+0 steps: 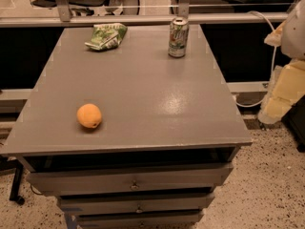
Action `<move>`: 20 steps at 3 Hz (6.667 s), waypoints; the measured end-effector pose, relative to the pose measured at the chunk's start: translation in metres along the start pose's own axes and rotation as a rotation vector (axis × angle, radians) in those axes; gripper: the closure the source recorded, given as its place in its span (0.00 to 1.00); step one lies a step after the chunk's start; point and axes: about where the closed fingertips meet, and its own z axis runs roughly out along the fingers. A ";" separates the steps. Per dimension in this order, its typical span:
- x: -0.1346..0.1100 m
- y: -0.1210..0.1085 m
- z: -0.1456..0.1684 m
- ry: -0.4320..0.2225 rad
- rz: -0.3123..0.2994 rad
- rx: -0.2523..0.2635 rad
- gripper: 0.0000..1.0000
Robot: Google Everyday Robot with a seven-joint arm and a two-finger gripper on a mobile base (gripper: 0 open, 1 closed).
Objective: Move green jalapeno chip bag near orange
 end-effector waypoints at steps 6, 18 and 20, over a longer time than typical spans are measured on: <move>-0.218 -0.143 0.114 -0.506 -0.122 0.063 0.00; -0.435 -0.223 0.283 -0.744 0.091 0.097 0.87; -0.433 -0.221 0.266 -0.772 0.069 0.113 1.00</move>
Offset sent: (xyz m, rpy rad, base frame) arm 0.1035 0.0353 -0.0546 0.0837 -0.0921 0.0884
